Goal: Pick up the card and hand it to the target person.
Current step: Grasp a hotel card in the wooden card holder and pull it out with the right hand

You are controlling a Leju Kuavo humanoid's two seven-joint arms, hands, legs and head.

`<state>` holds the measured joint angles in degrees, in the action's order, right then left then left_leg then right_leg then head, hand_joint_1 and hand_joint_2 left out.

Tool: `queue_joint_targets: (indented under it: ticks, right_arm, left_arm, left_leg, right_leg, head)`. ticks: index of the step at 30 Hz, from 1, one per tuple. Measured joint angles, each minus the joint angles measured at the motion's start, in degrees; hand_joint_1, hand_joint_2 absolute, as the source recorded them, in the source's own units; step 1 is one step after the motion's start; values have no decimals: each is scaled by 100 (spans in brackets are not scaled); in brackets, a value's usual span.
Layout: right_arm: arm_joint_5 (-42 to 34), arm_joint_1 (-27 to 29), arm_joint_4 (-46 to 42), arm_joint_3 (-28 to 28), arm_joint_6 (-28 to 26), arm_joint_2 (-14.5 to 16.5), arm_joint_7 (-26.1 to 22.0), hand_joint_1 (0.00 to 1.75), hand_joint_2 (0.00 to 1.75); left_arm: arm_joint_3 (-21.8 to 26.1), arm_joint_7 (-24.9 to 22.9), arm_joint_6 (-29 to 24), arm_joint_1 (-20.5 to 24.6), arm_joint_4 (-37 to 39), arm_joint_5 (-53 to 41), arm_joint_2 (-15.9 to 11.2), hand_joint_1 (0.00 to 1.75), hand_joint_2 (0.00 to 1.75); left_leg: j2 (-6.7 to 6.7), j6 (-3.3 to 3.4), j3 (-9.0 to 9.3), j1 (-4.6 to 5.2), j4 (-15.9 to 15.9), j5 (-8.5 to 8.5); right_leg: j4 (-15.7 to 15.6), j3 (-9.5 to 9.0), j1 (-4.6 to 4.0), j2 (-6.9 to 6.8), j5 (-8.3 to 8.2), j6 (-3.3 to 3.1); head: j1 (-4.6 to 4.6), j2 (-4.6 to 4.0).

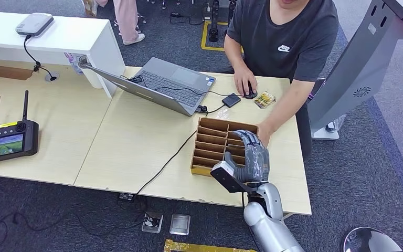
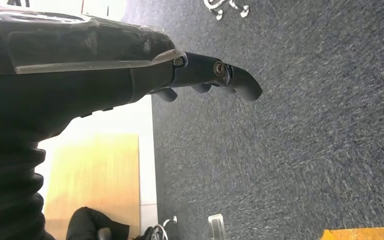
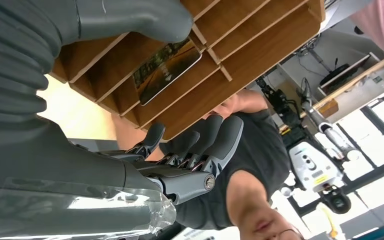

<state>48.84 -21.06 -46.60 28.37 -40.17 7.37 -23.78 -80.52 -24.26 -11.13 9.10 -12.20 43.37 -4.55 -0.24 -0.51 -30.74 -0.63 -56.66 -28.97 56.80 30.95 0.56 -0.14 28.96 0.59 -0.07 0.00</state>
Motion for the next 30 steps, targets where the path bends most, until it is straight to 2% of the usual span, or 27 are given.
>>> queue_joint_targets:
  ticks: [12, 14, 16, 18, 30]
  right_arm:
    - [876, -214, 514, -19, 0, 34, 339, 63, 175]
    - [943, -267, 615, -25, 0, 34, 401, 86, 175]
    - [979, -321, 714, -37, 0, 33, 443, 140, 175]
    - [994, -379, 801, -50, -4, 32, 460, 173, 175]
    - [886, -591, 1086, -93, -9, 37, 316, 175, 175]
  left_arm:
    - [-36, 2, 26, 2, 0, -27, 0, 0, 175]
    - [-42, 2, 28, 2, 0, -27, 0, 0, 175]
    - [-46, 2, 31, 2, 0, -27, 0, 0, 175]
    - [-50, 2, 34, 2, 0, -27, 0, 0, 175]
    - [-91, 4, 40, 5, 0, -20, 0, 0, 175]
  left_leg:
    - [0, 0, 0, 0, 0, 0]
    - [0, 0, 1, 0, 0, 0]
    - [0, 0, 1, 0, 0, 0]
    - [0, 0, 2, 0, 0, 0]
    - [0, 0, 2, 0, 0, 0]
  right_leg:
    - [0, 0, 0, 0, 0, 0]
    - [0, 0, 0, 0, 0, 0]
    - [0, 0, 0, 0, 0, 0]
    - [0, 0, 0, 0, 0, 0]
    - [0, -1, 0, 0, 0, 0]
  head:
    - [1, 0]
    - [0, 0]
    - [-1, 0]
    - [-2, 0]
    - [1, 0]
